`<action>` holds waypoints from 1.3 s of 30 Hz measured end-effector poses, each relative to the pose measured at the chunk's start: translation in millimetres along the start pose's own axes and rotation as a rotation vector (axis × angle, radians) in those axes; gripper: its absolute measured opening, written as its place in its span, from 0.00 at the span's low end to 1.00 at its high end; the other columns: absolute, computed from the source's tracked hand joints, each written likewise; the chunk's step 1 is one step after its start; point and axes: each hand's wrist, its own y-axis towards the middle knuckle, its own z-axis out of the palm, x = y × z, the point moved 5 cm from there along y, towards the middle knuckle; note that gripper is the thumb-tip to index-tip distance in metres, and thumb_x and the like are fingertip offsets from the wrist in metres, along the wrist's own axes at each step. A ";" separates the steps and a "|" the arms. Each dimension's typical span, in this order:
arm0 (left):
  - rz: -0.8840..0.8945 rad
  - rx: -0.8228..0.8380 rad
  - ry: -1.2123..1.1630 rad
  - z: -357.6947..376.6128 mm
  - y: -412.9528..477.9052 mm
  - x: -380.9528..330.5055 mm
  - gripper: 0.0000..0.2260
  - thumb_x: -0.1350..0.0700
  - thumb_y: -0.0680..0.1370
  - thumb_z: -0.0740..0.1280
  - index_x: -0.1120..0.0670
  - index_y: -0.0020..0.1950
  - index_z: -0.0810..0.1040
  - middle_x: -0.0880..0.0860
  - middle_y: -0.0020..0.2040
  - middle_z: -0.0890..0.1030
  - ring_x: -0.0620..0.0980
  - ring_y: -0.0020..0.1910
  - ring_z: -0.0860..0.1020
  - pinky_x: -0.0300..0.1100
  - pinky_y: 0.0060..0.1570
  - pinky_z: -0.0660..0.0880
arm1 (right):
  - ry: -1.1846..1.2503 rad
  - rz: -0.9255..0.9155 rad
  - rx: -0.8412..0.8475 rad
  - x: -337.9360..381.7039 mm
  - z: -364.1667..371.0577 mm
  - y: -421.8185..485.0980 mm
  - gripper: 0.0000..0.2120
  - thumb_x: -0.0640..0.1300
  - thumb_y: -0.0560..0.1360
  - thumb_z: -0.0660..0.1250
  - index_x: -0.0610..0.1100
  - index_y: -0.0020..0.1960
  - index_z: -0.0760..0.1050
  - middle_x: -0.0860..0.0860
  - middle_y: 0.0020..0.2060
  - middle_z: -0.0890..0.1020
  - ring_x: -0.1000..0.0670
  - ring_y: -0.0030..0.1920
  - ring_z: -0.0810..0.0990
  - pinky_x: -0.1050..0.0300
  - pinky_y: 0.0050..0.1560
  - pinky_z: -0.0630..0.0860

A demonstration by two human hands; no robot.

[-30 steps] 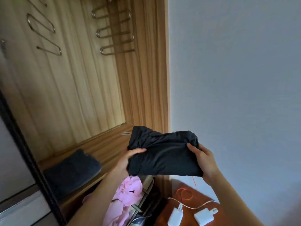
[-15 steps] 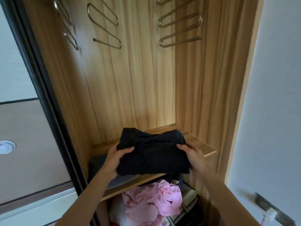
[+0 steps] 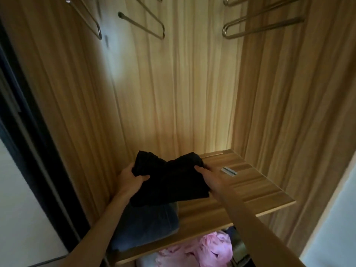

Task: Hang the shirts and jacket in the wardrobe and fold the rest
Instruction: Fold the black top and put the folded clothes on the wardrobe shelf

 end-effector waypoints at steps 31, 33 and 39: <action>-0.172 -0.096 1.226 0.6 -12.2 173.3 0.31 0.41 0.84 0.39 0.53 0.73 0.73 0.56 0.72 0.74 0.62 0.68 0.75 0.56 0.63 0.75 | -1.236 -0.715 0.588 -120.0 153.0 103.7 0.44 0.67 0.72 0.23 0.52 0.80 0.53 0.54 0.81 0.48 0.53 0.80 0.45 0.52 0.77 0.44; -0.210 -0.093 1.233 6.4 -13.3 166.9 0.32 0.42 0.82 0.38 0.52 0.76 0.68 0.55 0.76 0.68 0.61 0.72 0.70 0.56 0.66 0.72 | -1.264 -0.691 0.600 -119.4 151.8 102.7 0.45 0.68 0.72 0.23 0.51 0.81 0.53 0.52 0.81 0.48 0.51 0.80 0.46 0.51 0.78 0.44; -0.264 -0.074 1.236 3.2 -30.2 145.4 0.22 0.48 0.85 0.50 0.49 0.79 0.61 0.52 0.77 0.65 0.54 0.75 0.63 0.52 0.72 0.61 | -1.283 -0.725 0.573 -93.6 163.3 81.8 0.23 0.51 0.82 0.51 0.46 0.74 0.67 0.47 0.75 0.67 0.47 0.76 0.62 0.48 0.77 0.51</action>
